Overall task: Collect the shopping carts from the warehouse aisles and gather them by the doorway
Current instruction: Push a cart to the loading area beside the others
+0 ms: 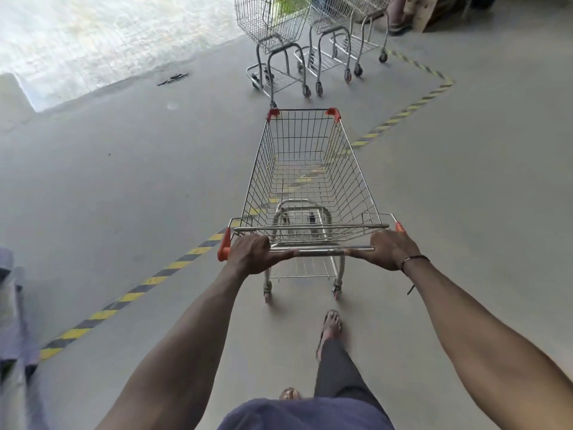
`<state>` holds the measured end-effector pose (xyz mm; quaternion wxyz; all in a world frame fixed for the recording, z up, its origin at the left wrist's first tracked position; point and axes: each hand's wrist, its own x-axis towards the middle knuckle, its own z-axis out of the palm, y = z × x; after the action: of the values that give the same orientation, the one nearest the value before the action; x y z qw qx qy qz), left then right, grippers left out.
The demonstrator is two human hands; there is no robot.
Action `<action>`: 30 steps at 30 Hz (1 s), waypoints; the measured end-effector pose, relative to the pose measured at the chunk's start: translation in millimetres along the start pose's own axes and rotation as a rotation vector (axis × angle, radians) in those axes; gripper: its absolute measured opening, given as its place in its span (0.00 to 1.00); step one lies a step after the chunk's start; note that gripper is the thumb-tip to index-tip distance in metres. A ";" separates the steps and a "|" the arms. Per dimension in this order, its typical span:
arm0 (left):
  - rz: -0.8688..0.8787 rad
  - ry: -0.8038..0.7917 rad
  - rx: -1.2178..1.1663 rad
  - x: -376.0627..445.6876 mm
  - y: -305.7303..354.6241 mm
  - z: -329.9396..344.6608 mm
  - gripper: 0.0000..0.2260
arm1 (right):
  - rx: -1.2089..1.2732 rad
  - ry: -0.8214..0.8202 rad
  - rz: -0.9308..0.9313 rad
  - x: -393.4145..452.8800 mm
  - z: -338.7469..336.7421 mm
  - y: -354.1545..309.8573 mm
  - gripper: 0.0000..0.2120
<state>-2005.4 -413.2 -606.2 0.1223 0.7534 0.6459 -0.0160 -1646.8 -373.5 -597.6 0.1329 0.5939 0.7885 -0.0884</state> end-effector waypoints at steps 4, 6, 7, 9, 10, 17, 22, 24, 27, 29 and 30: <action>-0.062 0.009 -0.011 76.7 -10.7 -14.2 0.40 | 0.005 0.006 -0.048 89.1 -29.5 24.3 0.49; -0.100 0.018 -0.009 115.6 -18.8 -21.7 0.41 | 0.007 0.006 -0.081 135.6 -43.9 35.8 0.50; -0.117 0.021 -0.007 134.2 -23.1 -25.3 0.42 | 0.001 0.002 -0.101 158.8 -51.9 40.6 0.51; -0.142 0.020 -0.010 168.1 -29.7 -33.0 0.42 | -0.021 -0.006 -0.136 203.8 -63.4 50.2 0.51; -0.159 0.017 -0.019 183.9 -32.3 -36.8 0.41 | -0.024 -0.010 -0.154 224.9 -69.0 54.6 0.51; -0.303 -0.016 -0.062 289.1 -42.3 -67.6 0.46 | -0.042 -0.007 -0.273 363.3 -120.0 81.0 0.46; -0.356 0.002 -0.040 359.8 -61.2 -84.9 0.46 | -0.070 0.001 -0.338 460.4 -150.5 90.9 0.45; -0.368 -0.001 -0.033 393.3 -74.8 -93.1 0.45 | -0.087 0.004 -0.364 502.7 -163.2 90.4 0.46; -0.379 -0.001 -0.033 445.4 -103.7 -104.6 0.45 | -0.094 0.020 -0.386 568.7 -180.2 85.8 0.53; -0.383 0.008 -0.035 481.1 -127.5 -111.7 0.44 | -0.084 0.038 -0.394 610.2 -192.5 80.0 0.56; -0.386 0.011 -0.039 498.9 -139.8 -116.1 0.43 | -0.078 0.037 -0.395 629.7 -198.8 77.0 0.55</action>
<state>-2075.2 113.2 -607.4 0.1281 0.6131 0.7792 -0.0224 -1756.9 282.1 -605.7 0.1213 0.4235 0.8949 -0.0710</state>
